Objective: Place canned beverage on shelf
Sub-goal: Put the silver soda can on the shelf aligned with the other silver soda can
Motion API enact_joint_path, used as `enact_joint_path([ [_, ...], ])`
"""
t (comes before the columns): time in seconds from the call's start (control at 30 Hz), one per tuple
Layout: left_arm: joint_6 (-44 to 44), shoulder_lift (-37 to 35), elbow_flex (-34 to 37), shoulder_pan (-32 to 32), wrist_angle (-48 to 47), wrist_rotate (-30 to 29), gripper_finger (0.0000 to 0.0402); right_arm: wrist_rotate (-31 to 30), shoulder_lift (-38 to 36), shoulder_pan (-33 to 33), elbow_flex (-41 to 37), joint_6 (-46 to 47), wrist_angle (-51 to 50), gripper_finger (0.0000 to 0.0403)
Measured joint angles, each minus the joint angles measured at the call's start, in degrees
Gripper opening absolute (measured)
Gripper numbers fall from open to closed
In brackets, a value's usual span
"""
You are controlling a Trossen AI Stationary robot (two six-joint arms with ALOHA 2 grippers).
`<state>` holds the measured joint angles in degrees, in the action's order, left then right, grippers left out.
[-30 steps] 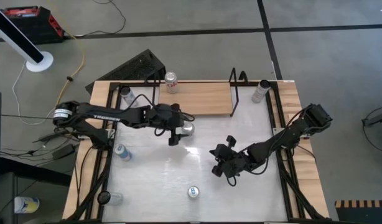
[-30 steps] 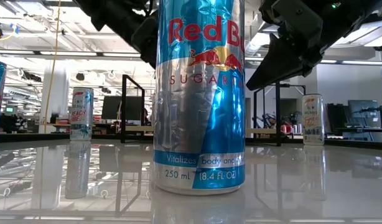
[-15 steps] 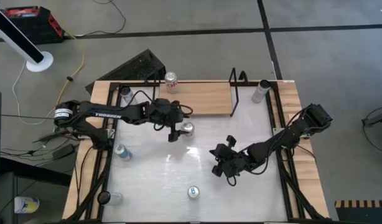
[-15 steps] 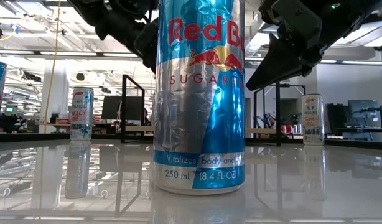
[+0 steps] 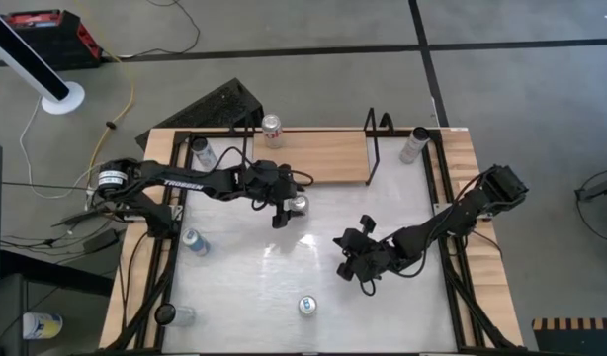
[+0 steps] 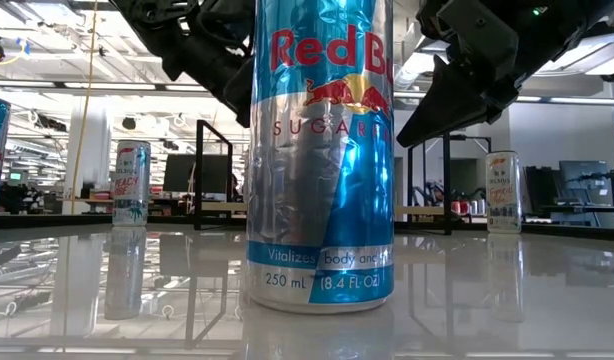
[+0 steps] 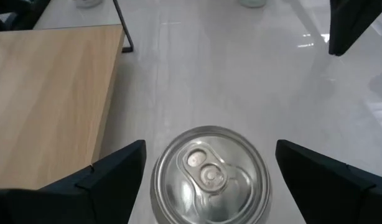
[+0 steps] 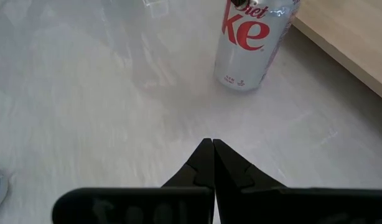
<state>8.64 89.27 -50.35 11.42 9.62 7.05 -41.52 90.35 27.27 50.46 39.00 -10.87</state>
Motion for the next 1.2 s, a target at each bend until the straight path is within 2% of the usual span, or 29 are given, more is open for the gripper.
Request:
enact_joint_path([
  [0.4, -0.09, 0.00, 0.00, 0.00, -2.64, -0.35, 0.0337, 0.00, 0.00, 0.00, 0.00, 0.02, 0.20, 0.0020],
  [0.73, -1.09, -0.02, 0.00, -0.03, -2.52, -2.88, 0.0262, -0.02, 0.00, 0.00, 0.00, 0.02, 0.20, 0.0021],
  [0.9, -2.98, -0.06, -0.15, 0.00, -2.42, -3.82, 0.0262, -0.02, 0.00, 0.00, 0.00, 0.02, 0.20, 0.0021],
  [1.07, -6.73, -0.17, -1.36, 0.00, -3.53, -7.09, 0.0262, -0.02, 0.00, 0.00, 0.00, 0.02, 0.17, 0.0021],
  [1.2, -6.39, -0.20, -3.22, 0.02, -4.74, -9.51, 0.0262, -0.02, 0.00, 0.00, 0.00, 0.02, 0.17, 0.0021],
])
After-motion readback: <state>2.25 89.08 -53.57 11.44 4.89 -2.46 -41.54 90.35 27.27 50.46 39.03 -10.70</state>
